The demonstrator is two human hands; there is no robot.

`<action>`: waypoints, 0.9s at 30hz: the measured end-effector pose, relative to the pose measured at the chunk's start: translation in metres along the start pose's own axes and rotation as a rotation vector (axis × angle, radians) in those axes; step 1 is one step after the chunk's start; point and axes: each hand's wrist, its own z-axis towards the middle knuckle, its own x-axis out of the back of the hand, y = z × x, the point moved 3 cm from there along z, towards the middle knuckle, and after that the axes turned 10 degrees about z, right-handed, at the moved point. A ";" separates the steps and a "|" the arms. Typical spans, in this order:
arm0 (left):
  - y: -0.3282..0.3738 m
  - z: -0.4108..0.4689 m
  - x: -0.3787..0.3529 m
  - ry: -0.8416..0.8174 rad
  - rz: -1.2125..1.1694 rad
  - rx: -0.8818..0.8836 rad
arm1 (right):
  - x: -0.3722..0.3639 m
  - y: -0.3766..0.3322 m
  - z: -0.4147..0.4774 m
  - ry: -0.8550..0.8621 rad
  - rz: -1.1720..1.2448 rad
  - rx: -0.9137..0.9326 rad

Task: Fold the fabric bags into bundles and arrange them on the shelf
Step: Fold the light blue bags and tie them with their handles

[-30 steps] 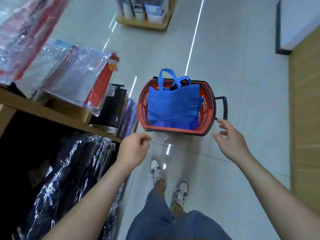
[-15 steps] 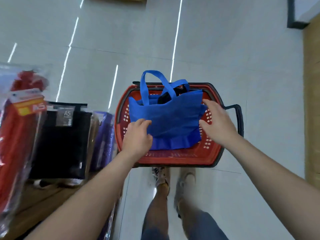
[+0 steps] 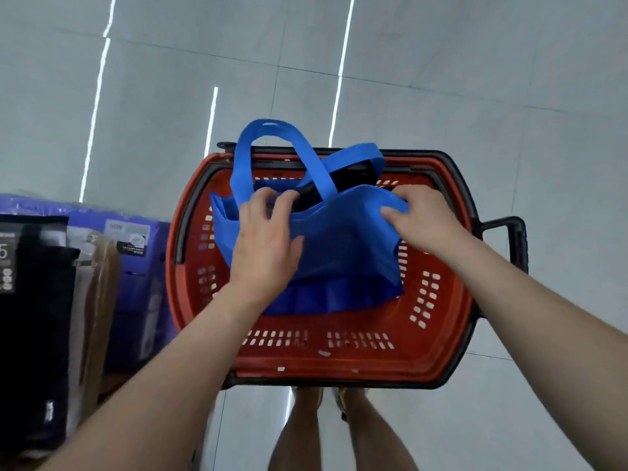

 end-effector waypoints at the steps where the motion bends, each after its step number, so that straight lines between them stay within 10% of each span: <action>1: 0.016 -0.009 0.006 0.024 -0.088 -0.040 | 0.004 -0.008 -0.007 -0.025 0.160 -0.042; 5: 0.087 -0.058 0.011 -0.385 -0.366 0.046 | 0.019 -0.051 -0.048 -0.172 1.008 -0.298; 11: 0.083 -0.053 0.068 0.047 -0.540 0.231 | 0.065 -0.098 -0.109 -0.283 1.482 -0.245; 19: 0.064 -0.039 0.241 -0.014 -1.318 0.587 | 0.136 -0.075 -0.197 -0.274 -0.080 0.119; 24: 0.090 -0.047 0.328 -0.053 -1.462 0.540 | 0.161 -0.137 -0.222 0.231 0.058 0.483; 27: 0.101 -0.050 0.368 -0.069 -1.445 0.530 | 0.188 -0.164 -0.234 0.239 0.189 0.503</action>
